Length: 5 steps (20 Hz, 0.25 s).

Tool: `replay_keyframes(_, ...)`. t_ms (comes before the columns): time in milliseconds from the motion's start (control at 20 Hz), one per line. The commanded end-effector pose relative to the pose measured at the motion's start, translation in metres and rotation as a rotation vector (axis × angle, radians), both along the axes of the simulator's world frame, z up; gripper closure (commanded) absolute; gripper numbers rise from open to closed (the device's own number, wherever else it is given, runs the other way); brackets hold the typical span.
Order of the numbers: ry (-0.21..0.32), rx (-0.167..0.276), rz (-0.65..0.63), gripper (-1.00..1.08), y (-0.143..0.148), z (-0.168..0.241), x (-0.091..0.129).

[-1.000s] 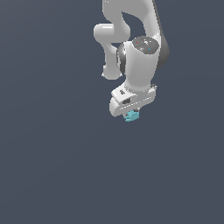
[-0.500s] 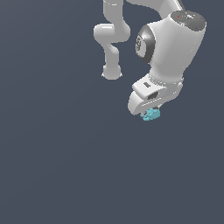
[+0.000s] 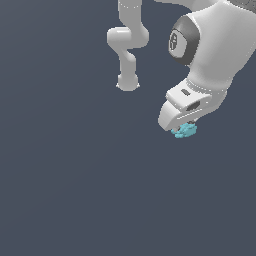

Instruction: Pick up the object and move it to a goal position.

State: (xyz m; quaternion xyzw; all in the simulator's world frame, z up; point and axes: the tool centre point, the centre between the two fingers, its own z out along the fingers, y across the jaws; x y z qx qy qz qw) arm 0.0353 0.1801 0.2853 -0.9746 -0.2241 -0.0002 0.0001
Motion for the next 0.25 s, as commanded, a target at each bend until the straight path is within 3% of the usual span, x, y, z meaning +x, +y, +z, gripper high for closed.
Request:
replay_keyframes(0,0.0,0.0,0.0,1.08,0.0033,0.003,0.0023)
replay_keyframes(200,0.0,0.0,0.0,1.08,0.005,0.0045,0.0035)
